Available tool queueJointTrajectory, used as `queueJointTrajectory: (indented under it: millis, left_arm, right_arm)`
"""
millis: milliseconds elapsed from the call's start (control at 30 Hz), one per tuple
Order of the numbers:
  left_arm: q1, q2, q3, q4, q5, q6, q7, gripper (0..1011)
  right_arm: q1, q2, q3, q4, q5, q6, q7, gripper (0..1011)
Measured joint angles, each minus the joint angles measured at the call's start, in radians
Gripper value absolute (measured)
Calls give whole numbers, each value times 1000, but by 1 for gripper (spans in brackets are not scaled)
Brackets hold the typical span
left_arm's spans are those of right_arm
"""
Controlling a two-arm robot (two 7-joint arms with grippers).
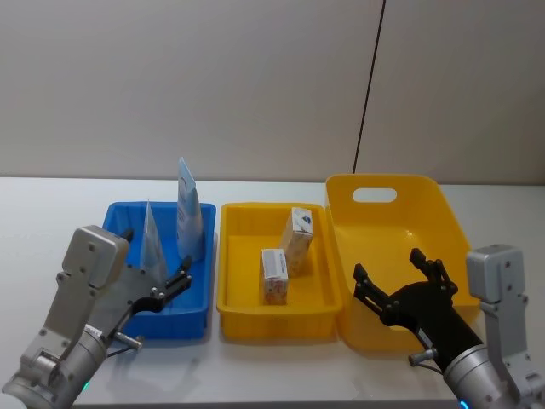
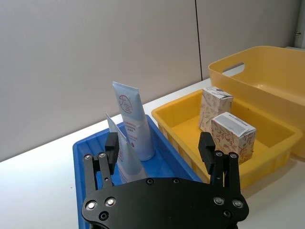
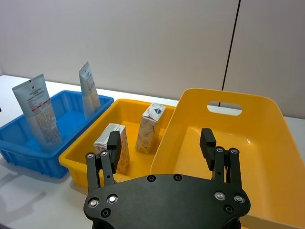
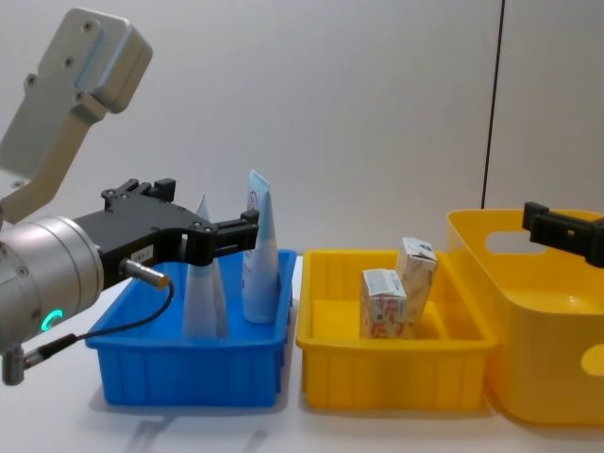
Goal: Bimanual collaborative sorting of washing and personal care products
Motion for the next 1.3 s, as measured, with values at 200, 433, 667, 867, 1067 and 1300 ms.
queueJointTrajectory:
  millis: [200,433,667,867,1067,1300]
  left_arm:
    - [0,0,0,0,0,0,0,1001]
    - [0,0,0,0,0,0,0,1001]
    - [-1,-2,-3,3,-3,0,-3,1002]
    - [-4,-13,-18,10,-30,4,-16,1002]
    - [6,-26,-39,8,-62,21,-18,1001]
    - [27,-43,-70,0,-102,45,-10,1001]
  right_arm:
    - [0,0,0,0,0,0,0,1002]
    - [0,0,0,0,0,0,0,1002]
    - [0,0,0,0,0,0,0,1002]
    - [0,0,0,0,0,0,0,1002]
    - [0,0,0,0,0,0,0,1002]
    - [0,0,0,0,0,0,0,1002]
